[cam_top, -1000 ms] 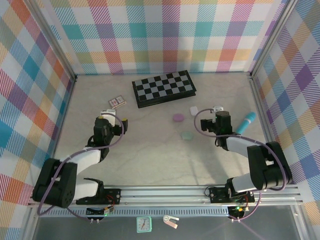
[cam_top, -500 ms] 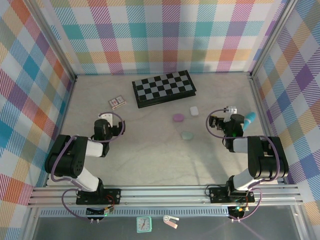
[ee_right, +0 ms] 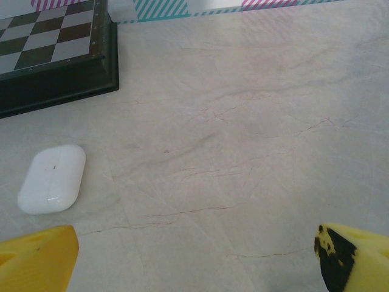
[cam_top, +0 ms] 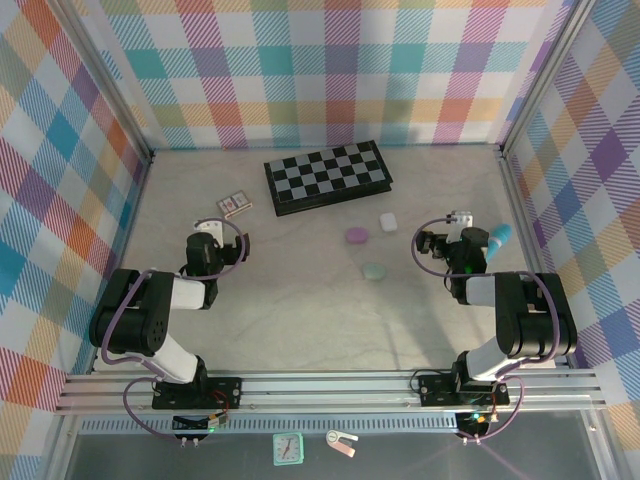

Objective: Insert wireless bluetooth earbuds into charging case

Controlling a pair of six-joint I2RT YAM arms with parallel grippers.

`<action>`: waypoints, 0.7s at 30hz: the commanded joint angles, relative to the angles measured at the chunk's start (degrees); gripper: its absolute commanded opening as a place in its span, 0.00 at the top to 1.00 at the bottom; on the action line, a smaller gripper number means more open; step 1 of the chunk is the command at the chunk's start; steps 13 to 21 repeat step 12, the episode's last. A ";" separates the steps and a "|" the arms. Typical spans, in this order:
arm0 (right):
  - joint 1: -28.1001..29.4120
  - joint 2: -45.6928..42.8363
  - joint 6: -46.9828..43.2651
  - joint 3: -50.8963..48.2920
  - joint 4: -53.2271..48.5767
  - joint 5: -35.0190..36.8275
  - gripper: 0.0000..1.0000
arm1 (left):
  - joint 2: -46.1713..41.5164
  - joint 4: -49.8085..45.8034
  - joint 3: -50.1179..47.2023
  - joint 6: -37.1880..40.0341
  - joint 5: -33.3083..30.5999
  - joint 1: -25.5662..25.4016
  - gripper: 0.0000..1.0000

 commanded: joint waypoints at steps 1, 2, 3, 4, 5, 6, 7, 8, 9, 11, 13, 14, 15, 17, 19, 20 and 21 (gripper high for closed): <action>0.16 0.39 0.58 0.09 2.59 -0.96 0.01 | 0.14 0.55 0.78 -0.35 0.58 0.63 0.00; 0.14 0.46 0.57 0.06 2.58 -0.96 0.01 | 0.21 0.55 0.79 -0.46 0.58 0.65 0.00; 0.12 0.46 0.53 0.09 2.58 -0.96 0.01 | 0.23 0.44 0.90 -0.41 0.58 0.69 0.00; 0.16 0.47 0.48 0.09 2.57 -0.96 0.01 | 0.24 0.28 0.86 -0.39 0.56 0.65 0.00; 0.11 0.48 0.40 0.15 2.49 -0.88 0.01 | 0.23 0.27 0.90 -0.40 0.58 0.64 0.00; 0.11 0.44 0.48 0.18 2.49 -0.87 0.01 | 0.19 0.13 0.95 -0.44 0.58 0.65 0.00; 0.16 0.48 0.48 0.13 2.49 -0.87 0.01 | 0.25 0.09 1.00 -0.45 0.58 0.63 0.00; 0.16 0.51 0.48 0.18 2.49 -0.87 0.01 | 0.23 0.09 1.02 -0.41 0.56 0.69 0.00; 0.15 0.47 0.48 0.18 2.49 -0.87 0.01 | 0.23 0.13 0.95 -0.43 0.53 0.62 0.00; 0.18 0.47 0.48 0.11 2.49 -0.87 0.01 | 0.23 0.18 0.95 -0.40 0.57 0.68 0.00; 0.15 0.47 0.44 0.08 2.49 -0.83 0.01 | 0.18 0.39 0.87 -0.40 0.56 0.69 0.00; 0.15 0.47 0.44 0.08 2.49 -0.83 0.01 | 0.18 0.39 0.87 -0.40 0.56 0.69 0.00; 0.15 0.47 0.44 0.08 2.49 -0.83 0.01 | 0.18 0.39 0.87 -0.40 0.56 0.69 0.00; 0.15 0.47 0.44 0.08 2.49 -0.83 0.01 | 0.18 0.39 0.87 -0.40 0.56 0.69 0.00; 0.15 0.47 0.44 0.08 2.49 -0.83 0.01 | 0.18 0.39 0.87 -0.40 0.56 0.69 0.00; 0.15 0.47 0.44 0.08 2.49 -0.83 0.01 | 0.18 0.39 0.87 -0.40 0.56 0.69 0.00; 0.15 0.47 0.44 0.08 2.49 -0.83 0.01 | 0.18 0.39 0.87 -0.40 0.56 0.69 0.00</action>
